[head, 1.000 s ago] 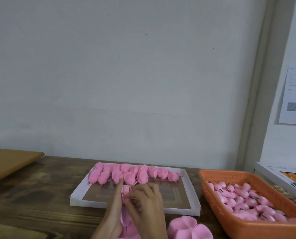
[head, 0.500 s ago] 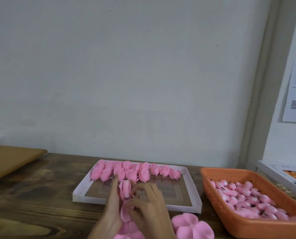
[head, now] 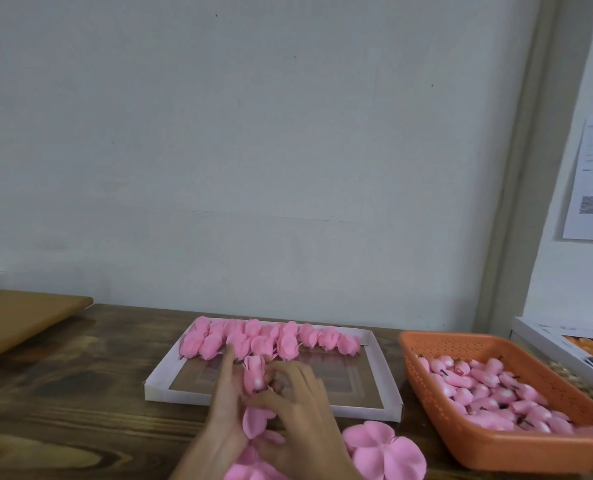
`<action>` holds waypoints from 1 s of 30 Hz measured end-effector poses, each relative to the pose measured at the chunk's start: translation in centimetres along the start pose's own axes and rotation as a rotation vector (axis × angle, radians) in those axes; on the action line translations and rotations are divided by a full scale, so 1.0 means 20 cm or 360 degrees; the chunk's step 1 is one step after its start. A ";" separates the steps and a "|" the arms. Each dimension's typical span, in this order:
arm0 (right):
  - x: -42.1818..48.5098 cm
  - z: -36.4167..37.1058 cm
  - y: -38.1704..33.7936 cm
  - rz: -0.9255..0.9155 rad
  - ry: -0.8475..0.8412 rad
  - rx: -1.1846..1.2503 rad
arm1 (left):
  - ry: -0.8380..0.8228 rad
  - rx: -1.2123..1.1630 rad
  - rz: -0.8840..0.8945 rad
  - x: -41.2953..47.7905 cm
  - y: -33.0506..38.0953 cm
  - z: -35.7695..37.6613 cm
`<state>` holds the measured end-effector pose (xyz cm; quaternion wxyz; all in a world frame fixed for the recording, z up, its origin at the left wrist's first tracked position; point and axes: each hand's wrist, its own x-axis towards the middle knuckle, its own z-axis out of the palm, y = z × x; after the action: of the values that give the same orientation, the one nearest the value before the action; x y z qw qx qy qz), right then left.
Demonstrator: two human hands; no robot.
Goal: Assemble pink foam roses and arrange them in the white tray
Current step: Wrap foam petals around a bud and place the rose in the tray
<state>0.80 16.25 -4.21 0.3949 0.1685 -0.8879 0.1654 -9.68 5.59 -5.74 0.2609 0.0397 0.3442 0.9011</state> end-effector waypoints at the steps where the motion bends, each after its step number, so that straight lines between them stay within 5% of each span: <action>1: 0.00 0.00 0.00 -0.0010 -0.0007 -0.0005 | -0.0015 -0.0023 0.0010 0.00 0.00 0.00; 10: 0.01 0.04 0.05 -0.0024 0.0345 0.0036 | -0.0010 0.0006 0.0133 -0.02 0.01 0.04; 30: 0.01 0.06 0.03 0.0038 0.0404 0.0020 | 0.0019 0.0045 0.0069 -0.04 -0.04 0.06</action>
<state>-0.32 16.19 -5.01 0.5012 0.1380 -0.8316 0.1956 -8.37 6.45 -5.18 0.2387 0.0455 0.3575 0.9018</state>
